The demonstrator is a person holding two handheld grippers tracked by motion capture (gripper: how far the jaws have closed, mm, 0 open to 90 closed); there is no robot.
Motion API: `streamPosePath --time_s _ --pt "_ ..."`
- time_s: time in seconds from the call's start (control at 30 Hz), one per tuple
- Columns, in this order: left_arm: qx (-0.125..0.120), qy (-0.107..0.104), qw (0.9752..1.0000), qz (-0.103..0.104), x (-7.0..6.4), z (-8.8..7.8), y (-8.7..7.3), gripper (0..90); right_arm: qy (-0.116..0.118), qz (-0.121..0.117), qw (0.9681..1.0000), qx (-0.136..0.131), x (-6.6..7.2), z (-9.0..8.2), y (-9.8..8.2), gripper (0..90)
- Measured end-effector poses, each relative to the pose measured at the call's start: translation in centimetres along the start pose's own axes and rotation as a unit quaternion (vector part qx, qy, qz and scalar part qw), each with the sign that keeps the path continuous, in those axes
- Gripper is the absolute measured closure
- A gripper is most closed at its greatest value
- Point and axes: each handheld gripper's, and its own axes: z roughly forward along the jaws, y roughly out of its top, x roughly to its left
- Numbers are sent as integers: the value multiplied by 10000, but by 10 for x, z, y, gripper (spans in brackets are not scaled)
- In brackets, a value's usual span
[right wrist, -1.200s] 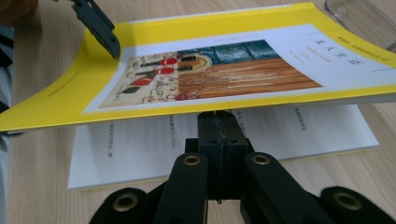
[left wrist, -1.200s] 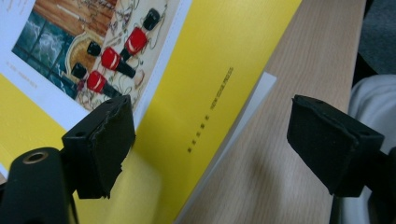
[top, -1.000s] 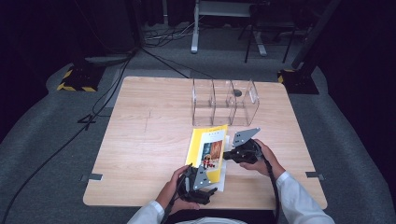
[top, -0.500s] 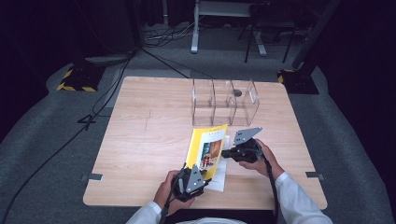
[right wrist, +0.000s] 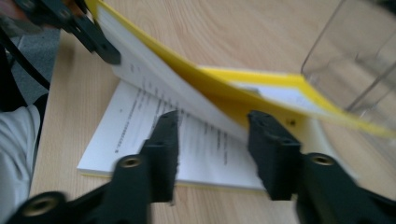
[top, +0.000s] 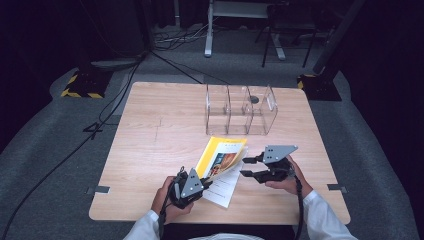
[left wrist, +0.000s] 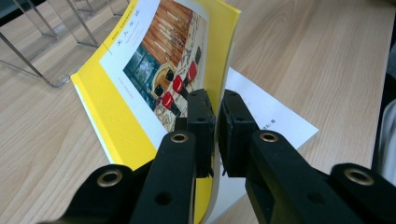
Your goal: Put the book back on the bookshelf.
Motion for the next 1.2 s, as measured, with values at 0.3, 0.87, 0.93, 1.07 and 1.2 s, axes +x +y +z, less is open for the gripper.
streamPosePath --time_s 0.3,0.87,0.93,1.07,1.2 --pt "177 -150 9996 160 2 -2 -5 836 174 -997 9948 -58 20 13 37 349" --pt "211 -365 9990 164 29 -30 -25 835 32 -1566 9788 1319 6 70 21 493" --pt "184 -384 9991 75 35 -35 -28 829 -86 -1659 9778 1276 4 71 16 610" --pt "134 -463 9988 -93 44 -40 -32 795 16 -1585 9837 845 2 62 9 731" --pt "126 -297 9992 -253 45 -42 -33 708 -97 -1808 9801 820 11 62 8 773"
